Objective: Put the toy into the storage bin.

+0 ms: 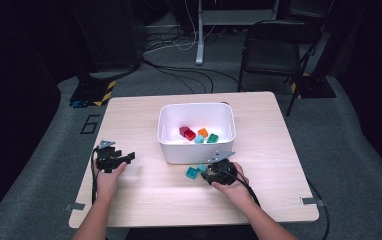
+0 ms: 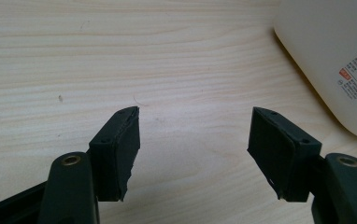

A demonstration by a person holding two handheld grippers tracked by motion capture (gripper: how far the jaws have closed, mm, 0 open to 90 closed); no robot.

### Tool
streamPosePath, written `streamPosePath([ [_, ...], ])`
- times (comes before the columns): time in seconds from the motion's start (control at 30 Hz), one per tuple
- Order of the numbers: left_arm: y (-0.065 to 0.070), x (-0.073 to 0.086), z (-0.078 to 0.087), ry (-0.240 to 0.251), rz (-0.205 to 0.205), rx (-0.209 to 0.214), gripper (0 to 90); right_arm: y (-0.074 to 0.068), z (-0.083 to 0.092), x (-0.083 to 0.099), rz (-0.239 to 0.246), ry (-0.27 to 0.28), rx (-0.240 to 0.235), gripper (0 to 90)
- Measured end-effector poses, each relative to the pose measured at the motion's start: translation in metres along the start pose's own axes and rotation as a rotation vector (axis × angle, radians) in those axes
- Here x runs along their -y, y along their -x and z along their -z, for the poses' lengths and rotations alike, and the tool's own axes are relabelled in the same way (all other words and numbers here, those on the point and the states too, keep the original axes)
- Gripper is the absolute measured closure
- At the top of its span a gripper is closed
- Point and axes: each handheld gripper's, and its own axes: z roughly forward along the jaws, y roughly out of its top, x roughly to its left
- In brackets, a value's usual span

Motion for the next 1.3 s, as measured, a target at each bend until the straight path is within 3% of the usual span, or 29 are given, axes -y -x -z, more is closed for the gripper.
streamPosePath([
  [0.2, -0.003, 0.003, 0.004, 0.001, 0.01, -0.01, 33.7, 0.0, -0.005, -0.002, 0.008, -0.002, 0.003, 56.3],
  [0.4, -0.003, 0.004, 0.005, 0.0, 0.011, -0.015, 33.7, -0.001, -0.006, -0.004, 0.008, -0.001, -0.016, 66.4],
  [0.6, -0.003, 0.004, 0.005, 0.0, 0.012, -0.016, 33.7, -0.003, -0.004, -0.005, 0.014, -0.013, -0.017, 67.2],
  [0.87, -0.004, 0.004, 0.005, 0.001, 0.015, -0.015, 33.7, -0.006, 0.003, -0.006, 0.027, -0.004, -0.02, 67.3],
  [1.3, -0.003, 0.004, 0.003, 0.0, 0.01, -0.017, 33.7, -0.012, 0.026, -0.014, 0.03, 0.021, -0.08, 67.3],
])
